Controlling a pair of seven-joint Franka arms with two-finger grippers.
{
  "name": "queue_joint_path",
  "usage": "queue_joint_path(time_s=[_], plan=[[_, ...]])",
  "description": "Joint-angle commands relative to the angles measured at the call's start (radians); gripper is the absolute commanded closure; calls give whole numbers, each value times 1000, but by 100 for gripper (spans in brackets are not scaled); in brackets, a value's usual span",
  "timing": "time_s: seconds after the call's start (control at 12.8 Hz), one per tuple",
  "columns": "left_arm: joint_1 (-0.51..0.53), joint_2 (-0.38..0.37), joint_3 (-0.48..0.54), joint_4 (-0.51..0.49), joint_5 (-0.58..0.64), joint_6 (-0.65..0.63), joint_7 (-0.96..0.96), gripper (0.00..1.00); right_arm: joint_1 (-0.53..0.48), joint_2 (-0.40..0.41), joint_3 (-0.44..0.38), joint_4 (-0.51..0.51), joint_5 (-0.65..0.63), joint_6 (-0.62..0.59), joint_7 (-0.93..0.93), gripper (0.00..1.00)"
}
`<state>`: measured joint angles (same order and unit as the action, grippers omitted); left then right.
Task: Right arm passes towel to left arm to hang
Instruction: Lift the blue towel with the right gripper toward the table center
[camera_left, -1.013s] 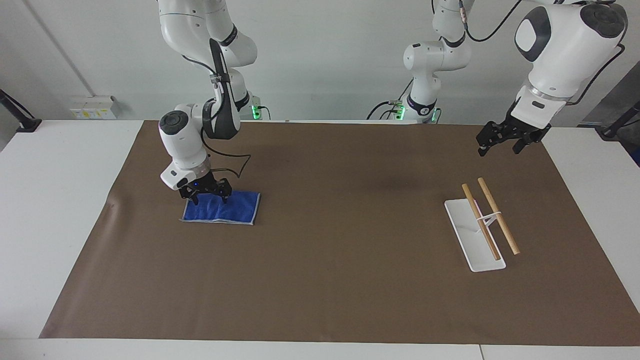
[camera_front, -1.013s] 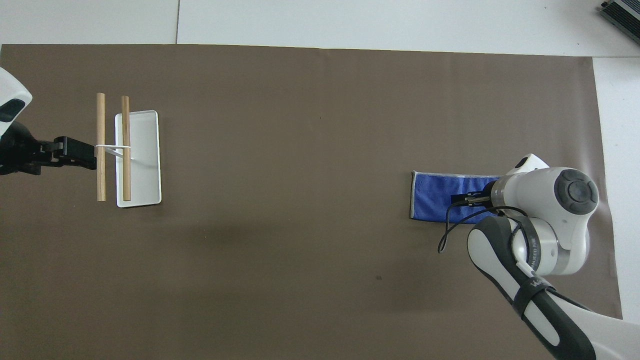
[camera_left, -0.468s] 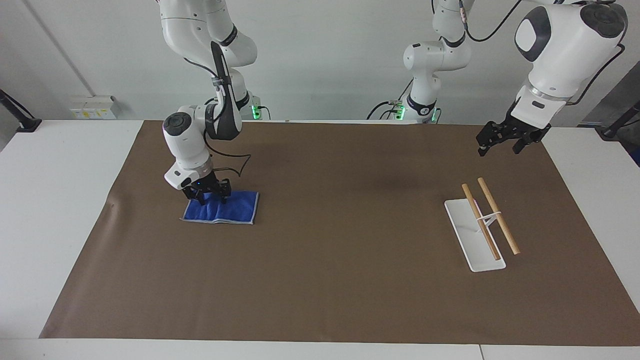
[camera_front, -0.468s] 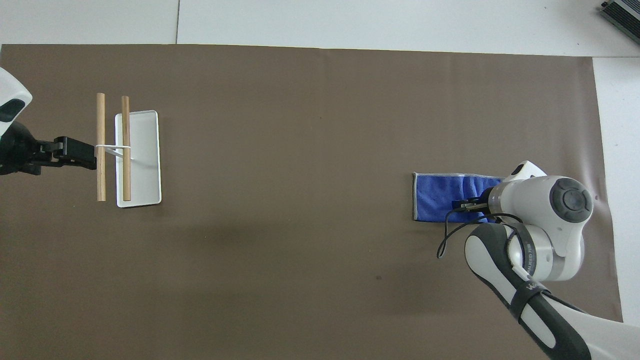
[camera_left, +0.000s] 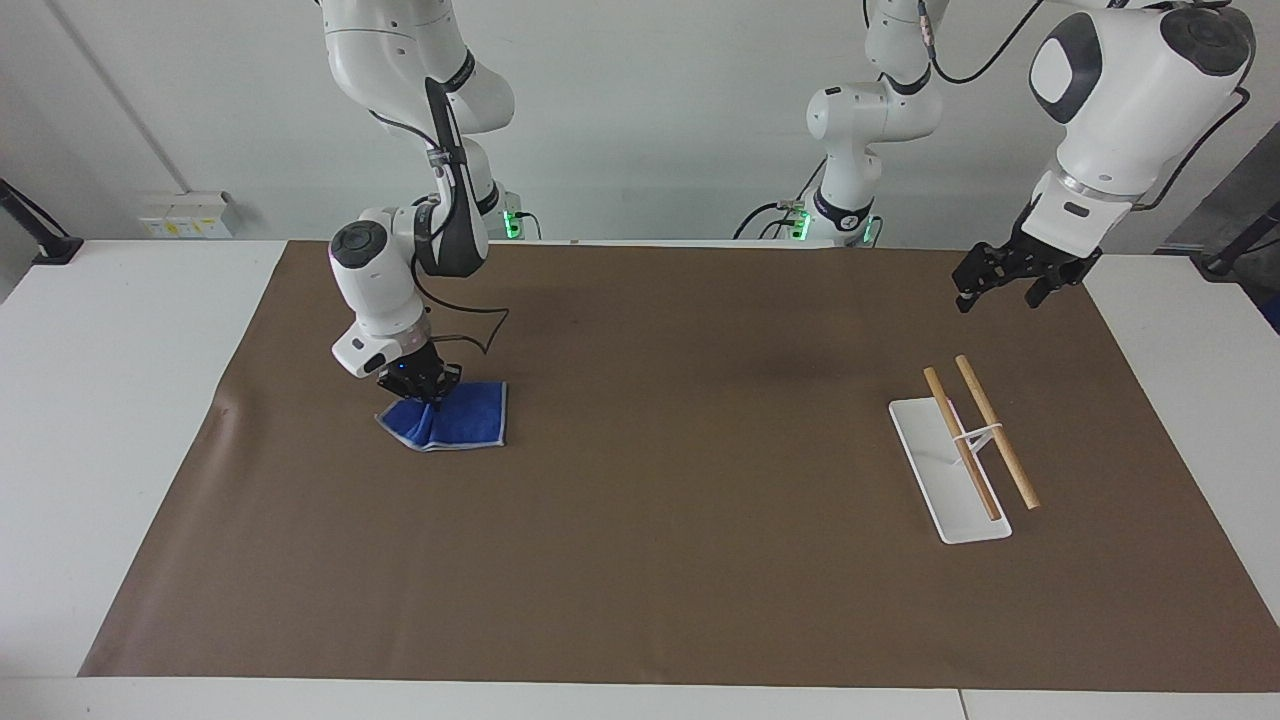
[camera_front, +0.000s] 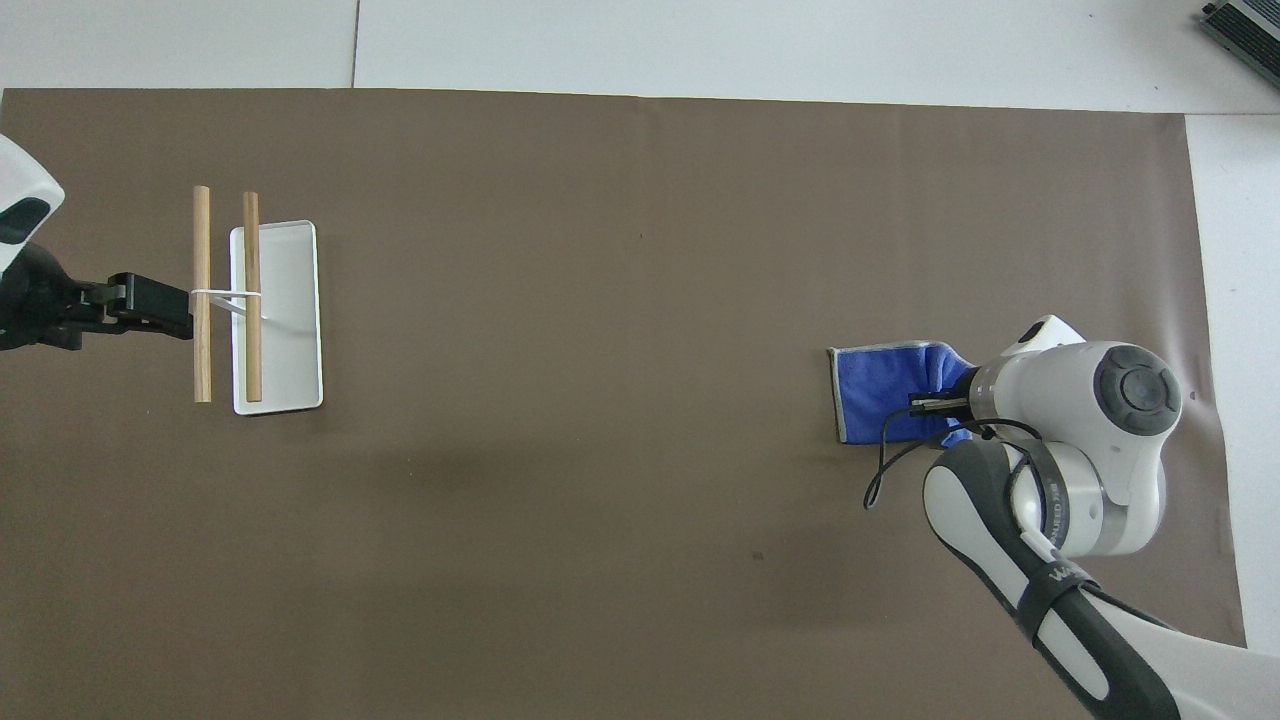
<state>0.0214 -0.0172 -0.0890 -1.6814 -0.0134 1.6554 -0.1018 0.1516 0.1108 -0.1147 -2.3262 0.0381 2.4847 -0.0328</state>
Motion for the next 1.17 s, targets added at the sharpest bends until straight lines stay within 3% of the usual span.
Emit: queue_joint_path(time_s=[0.0,0.31,0.55,0.86,1.09], plan=[[8,-30,-1,-34,-11,9,13,0,6,13,-3,94,26,-114,8,100],[8,-30,-1,-34,-11,9,13,0,8,-5,21,188,26,-232,115,100],[8,-30,-1,-34,-11,9,13,0,8,-14,67,328,35,-387,275,100],[8,-30,0,-34,-11,9,13,0,6,-14,73,487,203,-536,359,100],[8,-30,0,-34,-11,9,14,0,6,-14,73,570,380,-573,486,100]])
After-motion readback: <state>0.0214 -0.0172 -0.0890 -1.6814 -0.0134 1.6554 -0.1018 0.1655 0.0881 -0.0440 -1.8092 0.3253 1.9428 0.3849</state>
